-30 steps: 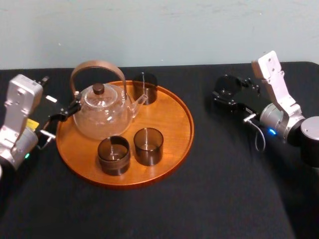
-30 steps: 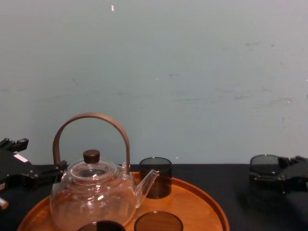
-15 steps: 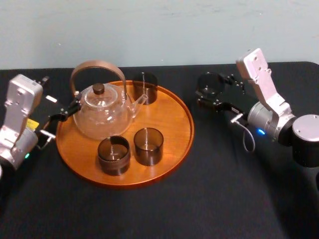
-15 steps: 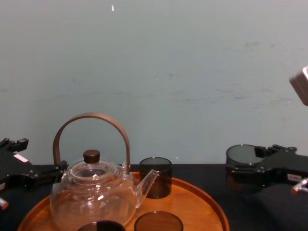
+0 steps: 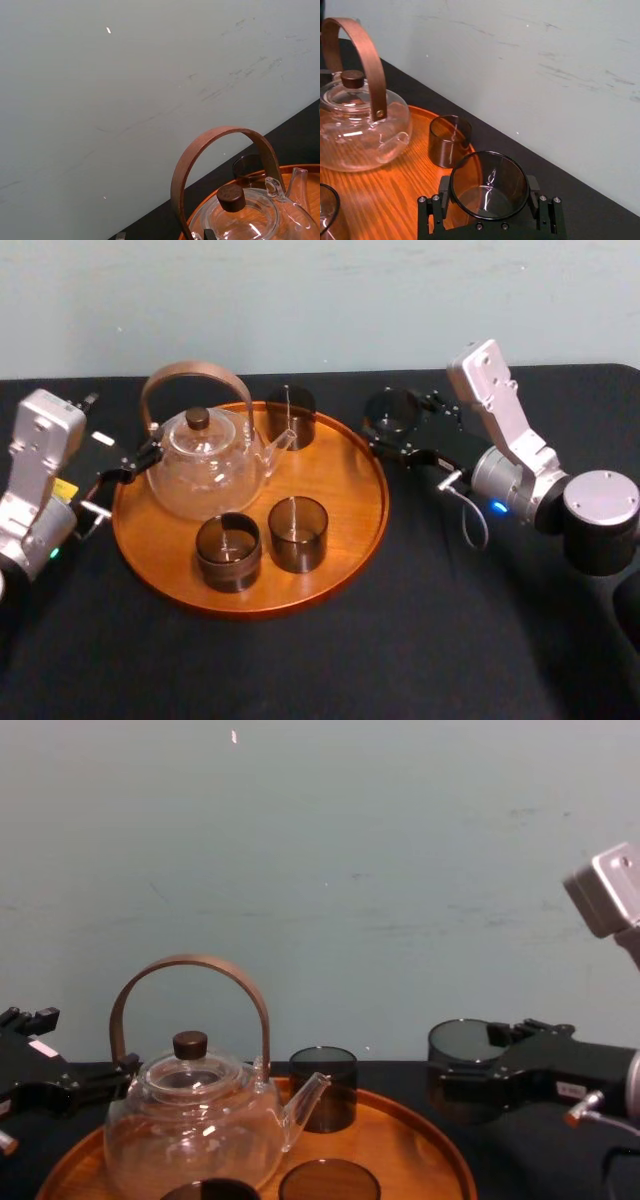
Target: Pick up the glass from the table and place it on the tray.
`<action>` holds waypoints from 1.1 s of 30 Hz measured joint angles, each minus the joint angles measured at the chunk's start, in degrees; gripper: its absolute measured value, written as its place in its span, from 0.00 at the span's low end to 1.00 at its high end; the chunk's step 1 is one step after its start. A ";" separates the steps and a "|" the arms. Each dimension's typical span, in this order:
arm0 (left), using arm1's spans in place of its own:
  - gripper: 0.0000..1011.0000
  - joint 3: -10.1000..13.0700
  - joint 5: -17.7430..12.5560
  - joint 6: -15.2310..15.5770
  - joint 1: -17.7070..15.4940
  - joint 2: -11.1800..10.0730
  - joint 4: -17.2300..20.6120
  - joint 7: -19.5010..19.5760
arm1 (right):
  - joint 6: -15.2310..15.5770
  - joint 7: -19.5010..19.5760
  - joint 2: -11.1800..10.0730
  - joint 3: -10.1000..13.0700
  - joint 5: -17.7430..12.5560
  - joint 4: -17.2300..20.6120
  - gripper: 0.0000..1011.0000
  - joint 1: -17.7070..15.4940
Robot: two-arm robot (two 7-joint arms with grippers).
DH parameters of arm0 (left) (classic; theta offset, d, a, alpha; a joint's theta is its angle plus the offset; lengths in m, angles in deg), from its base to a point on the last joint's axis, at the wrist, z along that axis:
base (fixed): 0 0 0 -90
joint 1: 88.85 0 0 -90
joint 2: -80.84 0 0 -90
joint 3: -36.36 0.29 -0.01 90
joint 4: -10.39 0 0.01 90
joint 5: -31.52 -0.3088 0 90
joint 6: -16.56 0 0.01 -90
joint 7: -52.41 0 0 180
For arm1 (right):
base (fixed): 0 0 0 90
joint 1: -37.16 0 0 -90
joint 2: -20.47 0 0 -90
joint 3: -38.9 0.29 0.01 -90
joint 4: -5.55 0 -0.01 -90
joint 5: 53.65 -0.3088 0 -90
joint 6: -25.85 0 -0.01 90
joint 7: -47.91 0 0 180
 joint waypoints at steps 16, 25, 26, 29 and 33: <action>1.00 0.00 0.00 0.00 0.00 0.00 0.00 0.00 | -1.80 -1.02 1.43 -2.09 -1.01 -3.68 0.92 2.03; 1.00 0.00 0.00 0.00 0.00 0.00 0.00 0.00 | -2.19 -1.73 2.53 -3.95 -1.02 -5.43 0.92 3.19; 1.00 0.00 0.00 0.00 0.00 0.00 0.00 0.00 | -2.20 -1.77 2.65 -4.15 -0.96 -5.64 0.92 3.35; 1.00 0.00 0.00 0.00 0.00 0.00 0.00 0.00 | -2.23 -1.96 3.29 -5.09 -0.58 -6.96 0.92 4.11; 1.00 0.00 0.00 0.00 0.00 0.00 0.00 0.00 | -2.30 -2.06 4.22 -6.11 -0.08 -8.69 0.92 4.91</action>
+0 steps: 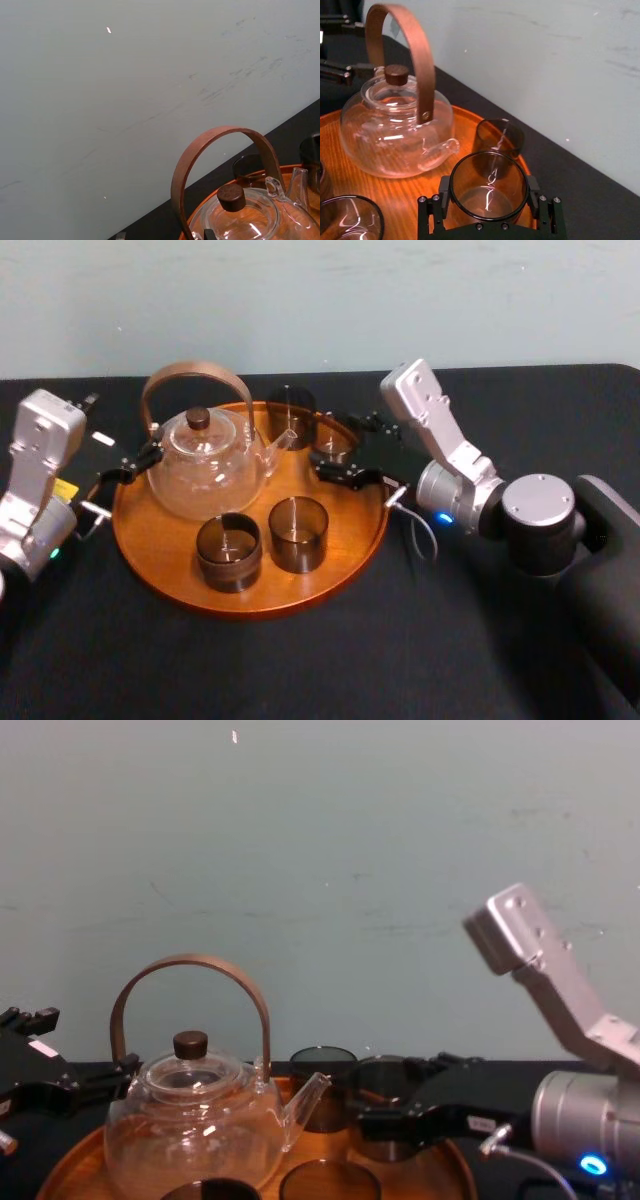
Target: Pick up the glass from the table and place it on the tray.
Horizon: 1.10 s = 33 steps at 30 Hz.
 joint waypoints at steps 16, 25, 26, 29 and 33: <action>1.00 0.00 0.00 0.00 0.00 0.00 0.00 0.00 | -0.20 0.05 1.59 -1.65 1.03 -2.89 0.91 0.93; 1.00 0.00 0.00 0.00 0.00 0.00 0.00 0.00 | 0.30 0.18 1.81 -1.74 1.20 -3.43 0.91 0.98; 1.00 0.00 0.00 0.00 0.00 0.00 0.00 0.00 | 0.52 0.29 1.82 -1.72 1.21 -3.43 0.91 0.94; 1.00 0.00 0.00 0.00 0.00 0.00 0.00 0.00 | 0.82 0.52 1.84 -1.70 1.28 -3.42 0.91 0.84; 1.00 0.00 0.00 0.00 0.00 0.00 0.00 0.00 | 1.12 0.73 1.87 -1.68 1.43 -3.39 0.92 0.77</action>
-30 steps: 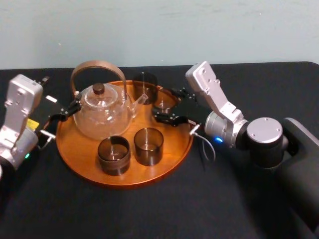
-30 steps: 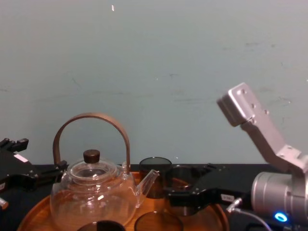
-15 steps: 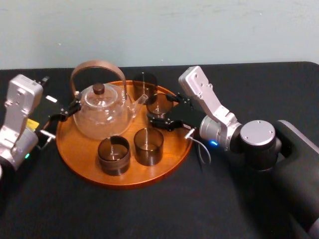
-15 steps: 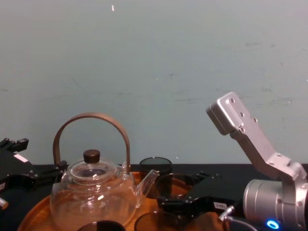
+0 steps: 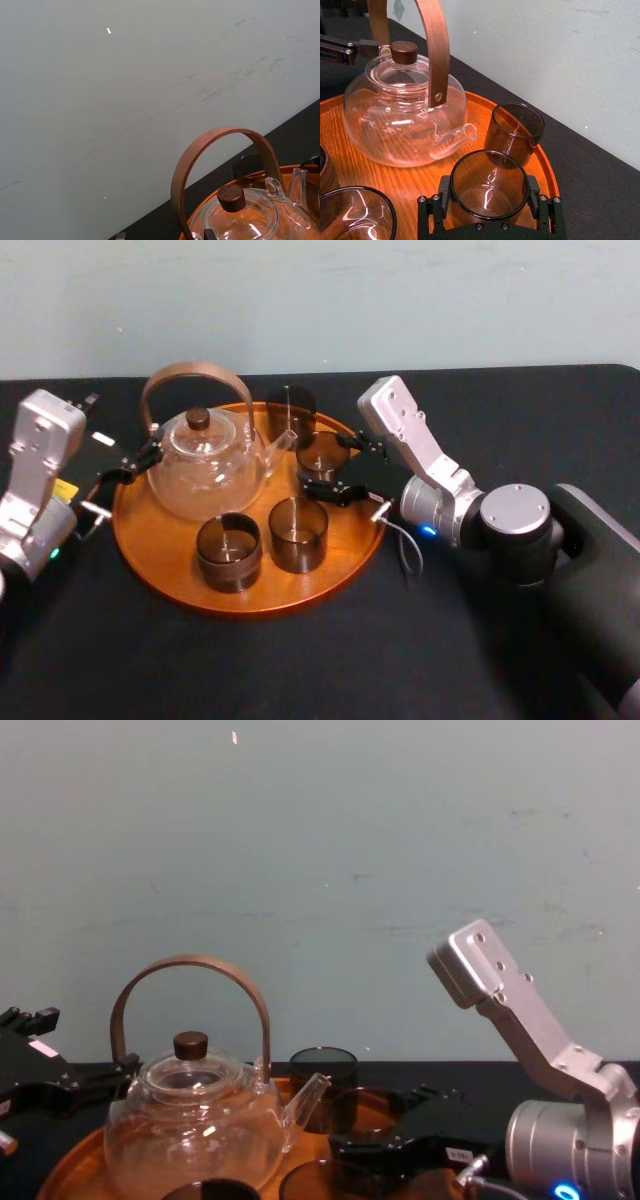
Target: Pick up the glass from the table and place it on the tray.
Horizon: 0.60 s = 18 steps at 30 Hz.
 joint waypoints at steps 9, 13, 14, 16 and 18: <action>1.00 0.00 0.00 0.00 0.00 0.00 0.00 0.00 | 0.01 0.00 -0.02 0.02 0.00 0.02 0.92 -0.04; 1.00 0.00 0.00 0.00 0.00 0.00 0.00 0.00 | 0.12 -0.02 -0.07 0.02 0.04 0.01 0.98 -0.06; 1.00 0.00 0.00 0.00 0.00 0.00 0.00 0.00 | 0.12 -0.03 -0.08 0.02 0.04 0.01 0.99 -0.06; 1.00 0.00 0.00 0.00 0.00 0.00 0.00 0.00 | 0.11 -0.04 -0.08 0.02 0.04 0.01 0.99 -0.06; 1.00 0.00 0.00 0.00 0.00 0.00 0.00 0.00 | 0.11 -0.04 -0.08 0.02 0.04 0.02 0.99 -0.06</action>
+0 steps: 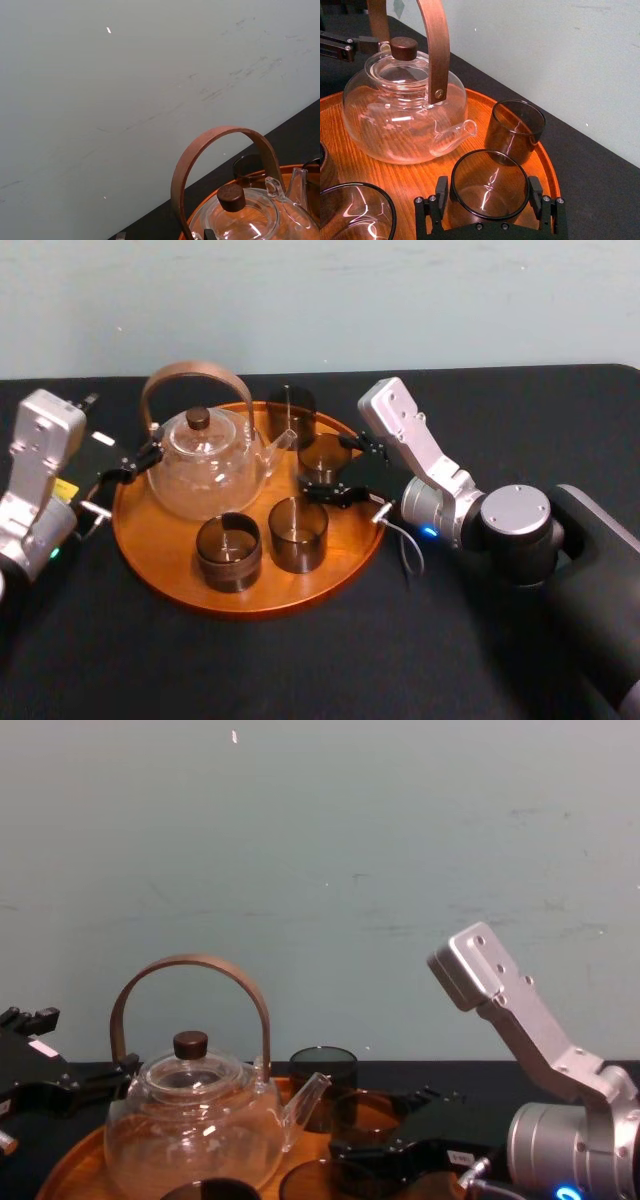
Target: Pick up the glass from the table and place it on the tray.
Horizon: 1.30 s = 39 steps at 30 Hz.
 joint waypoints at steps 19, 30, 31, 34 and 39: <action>1.00 0.01 0.00 0.00 0.00 0.00 0.00 0.00 | 1.62 -1.00 -2.89 1.10 -1.39 5.23 0.99 -3.18; 1.00 0.00 0.00 0.00 0.00 0.00 0.00 0.00 | 2.27 -0.98 -5.00 2.03 -2.38 8.36 0.99 -5.97; 1.00 0.00 0.00 0.00 0.00 0.00 0.00 0.00 | 2.37 -0.87 -5.38 2.28 -2.58 9.05 0.99 -6.49; 1.00 0.00 0.00 0.00 0.00 0.00 0.00 0.00 | 2.55 -0.56 -6.14 2.79 -2.91 10.61 0.99 -7.58; 1.00 0.00 0.00 0.00 0.00 0.00 0.00 0.00 | 3.26 0.46 -8.75 4.79 -3.68 15.04 0.99 -10.72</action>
